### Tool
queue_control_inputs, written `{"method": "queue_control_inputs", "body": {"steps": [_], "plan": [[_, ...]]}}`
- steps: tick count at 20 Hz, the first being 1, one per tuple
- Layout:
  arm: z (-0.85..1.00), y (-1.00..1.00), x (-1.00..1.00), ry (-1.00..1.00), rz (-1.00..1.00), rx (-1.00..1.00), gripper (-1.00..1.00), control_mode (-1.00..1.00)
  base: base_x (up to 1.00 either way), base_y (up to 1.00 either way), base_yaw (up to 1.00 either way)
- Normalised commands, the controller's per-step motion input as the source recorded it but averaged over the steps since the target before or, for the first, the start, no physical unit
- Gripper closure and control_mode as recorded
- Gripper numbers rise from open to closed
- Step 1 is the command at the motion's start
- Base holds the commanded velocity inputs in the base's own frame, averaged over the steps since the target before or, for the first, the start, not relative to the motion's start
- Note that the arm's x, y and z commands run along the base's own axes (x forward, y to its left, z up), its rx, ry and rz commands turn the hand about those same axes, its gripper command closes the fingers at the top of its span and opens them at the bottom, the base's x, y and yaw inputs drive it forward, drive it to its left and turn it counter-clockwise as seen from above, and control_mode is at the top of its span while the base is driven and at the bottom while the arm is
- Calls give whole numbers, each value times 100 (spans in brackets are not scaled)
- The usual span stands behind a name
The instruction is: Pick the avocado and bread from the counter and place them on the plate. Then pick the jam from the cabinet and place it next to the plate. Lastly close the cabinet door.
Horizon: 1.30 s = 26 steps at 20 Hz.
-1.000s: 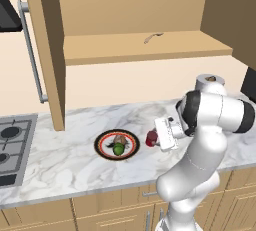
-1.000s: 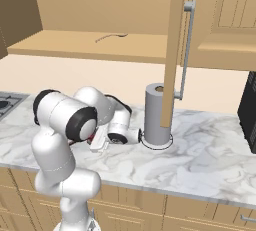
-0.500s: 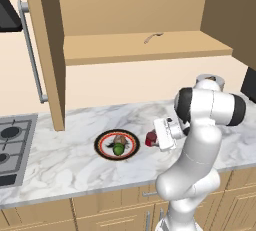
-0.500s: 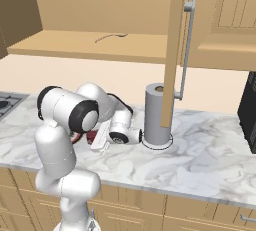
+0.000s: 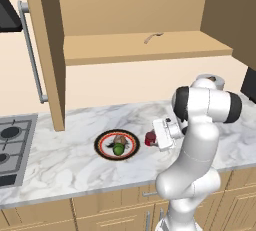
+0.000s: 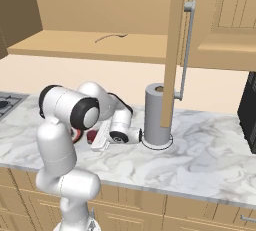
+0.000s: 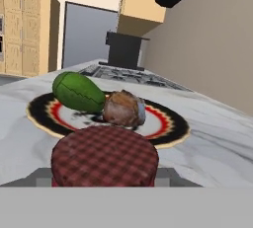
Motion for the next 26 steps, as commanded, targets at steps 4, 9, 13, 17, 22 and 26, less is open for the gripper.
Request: {"method": "queue_control_inputs", "body": {"steps": [4, 9, 13, 17, 22, 26], "plan": [[-34, 5, 0, 0, 0, 0, 100, -100, 0, 0, 0], [-32, 2, 0, 0, 0, 0, 100, -100, 0, 0, 0], [-37, 1, 0, 0, 0, 0, 100, -100, 0, 0, 0], [-38, 3, 0, 0, 0, 0, 100, -100, 0, 0, 0], [-26, 5, 0, 0, 0, 0, -100, -100, 0, 0, 0], [-13, 0, -1, 0, 0, 0, -100, -100, 0, 0, 0]]}}
